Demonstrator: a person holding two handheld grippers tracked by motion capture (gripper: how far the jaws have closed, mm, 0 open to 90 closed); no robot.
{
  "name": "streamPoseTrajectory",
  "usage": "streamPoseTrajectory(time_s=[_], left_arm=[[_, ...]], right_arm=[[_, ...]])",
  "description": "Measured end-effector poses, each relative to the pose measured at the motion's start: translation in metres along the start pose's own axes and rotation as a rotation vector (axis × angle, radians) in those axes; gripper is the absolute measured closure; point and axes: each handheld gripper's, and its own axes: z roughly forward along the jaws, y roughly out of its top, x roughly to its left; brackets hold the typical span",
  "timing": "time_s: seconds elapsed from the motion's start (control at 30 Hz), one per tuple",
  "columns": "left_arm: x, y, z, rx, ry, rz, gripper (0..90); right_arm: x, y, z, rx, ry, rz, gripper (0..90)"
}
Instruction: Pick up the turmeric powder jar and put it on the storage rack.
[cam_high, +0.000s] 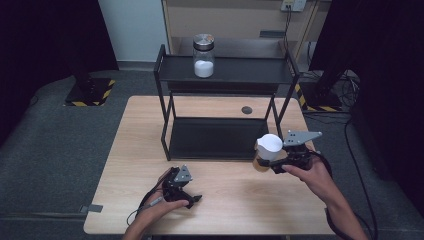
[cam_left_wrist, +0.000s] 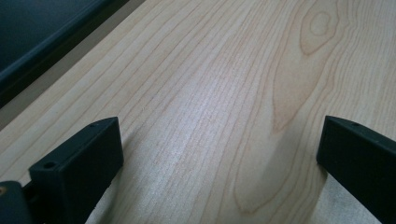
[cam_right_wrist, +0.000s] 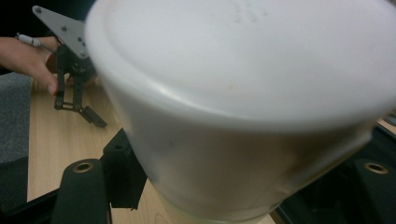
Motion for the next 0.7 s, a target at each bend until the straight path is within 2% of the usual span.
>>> streamPoseTrajectory(time_s=[0.7], left_arm=[[0.000, 0.000, 0.000, 0.000, 0.000, 0.000, 0.0]], right_arm=[[-0.015, 0.028, -0.012, -0.019, 0.018, 0.015, 31.6]])
